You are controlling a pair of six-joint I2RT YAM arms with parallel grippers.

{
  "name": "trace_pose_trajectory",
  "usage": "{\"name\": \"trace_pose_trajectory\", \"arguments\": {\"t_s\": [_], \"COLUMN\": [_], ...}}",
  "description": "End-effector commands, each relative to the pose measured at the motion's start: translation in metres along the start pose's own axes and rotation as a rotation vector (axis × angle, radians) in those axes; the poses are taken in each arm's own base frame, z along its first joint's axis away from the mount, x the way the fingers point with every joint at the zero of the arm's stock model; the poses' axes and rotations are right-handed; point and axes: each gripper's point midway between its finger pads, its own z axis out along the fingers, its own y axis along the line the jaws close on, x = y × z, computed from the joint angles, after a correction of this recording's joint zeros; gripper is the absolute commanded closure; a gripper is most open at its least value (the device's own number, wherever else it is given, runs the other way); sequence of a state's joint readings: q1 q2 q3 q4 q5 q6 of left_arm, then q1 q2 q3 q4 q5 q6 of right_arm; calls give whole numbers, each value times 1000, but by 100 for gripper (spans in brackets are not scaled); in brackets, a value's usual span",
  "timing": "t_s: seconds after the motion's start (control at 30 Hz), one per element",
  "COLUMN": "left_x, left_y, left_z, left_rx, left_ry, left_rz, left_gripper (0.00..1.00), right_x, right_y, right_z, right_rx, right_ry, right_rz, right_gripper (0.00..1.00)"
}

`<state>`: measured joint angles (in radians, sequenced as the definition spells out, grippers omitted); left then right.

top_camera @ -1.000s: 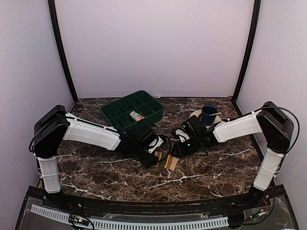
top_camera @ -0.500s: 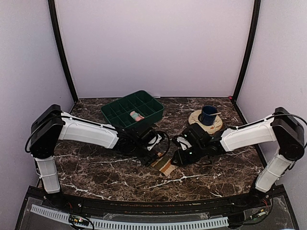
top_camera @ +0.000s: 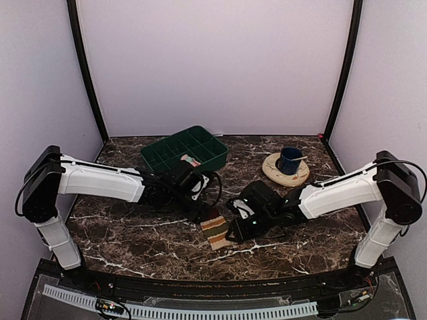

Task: Roll the socks
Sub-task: Move the sock to the center of the board.

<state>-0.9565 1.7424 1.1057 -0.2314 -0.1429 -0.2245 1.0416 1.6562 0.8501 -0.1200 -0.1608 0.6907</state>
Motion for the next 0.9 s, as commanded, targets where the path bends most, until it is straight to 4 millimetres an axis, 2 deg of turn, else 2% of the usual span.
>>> {"name": "trace_pose_trajectory", "arguments": {"t_s": [0.0,0.23,0.37,0.5,0.57,0.6,0.63,0.67,0.73,0.87], "left_x": [14,25,25,22,16,14,11,9,5,-2], "left_y": [12,21,23,23,22,22,23,26,35,40], "left_z": [-19,-46,-62,-77,-84,-88,-92,-96,-104,-118], "left_rx": [-35,-29,2,34,57,63,64,56,33,58], "left_ry": [-2,-59,-135,-209,-247,-262,-282,-300,-335,-403], "left_rz": [-116,-207,-251,-283,-291,-300,-313,-336,-405,-493], "left_gripper": [27,27,26,25,25,23,20,16,3,1], "right_x": [-8,-16,-21,-34,-46,-53,-61,-69,-89,-122], "right_y": [35,67,65,54,54,53,53,52,52,46], "right_z": [11,21,19,3,-14,-23,-35,-47,-81,-141], "right_rx": [-72,-94,-29,61,98,120,146,174,225,296], "right_ry": [0,2,-24,-89,-146,-179,-220,-267,-407,-726], "right_rz": [-32,-92,-126,-181,-223,-259,-285,-311,-356,-380], "right_gripper": [67,66,65,63,60,53,22,3,0,0]}}
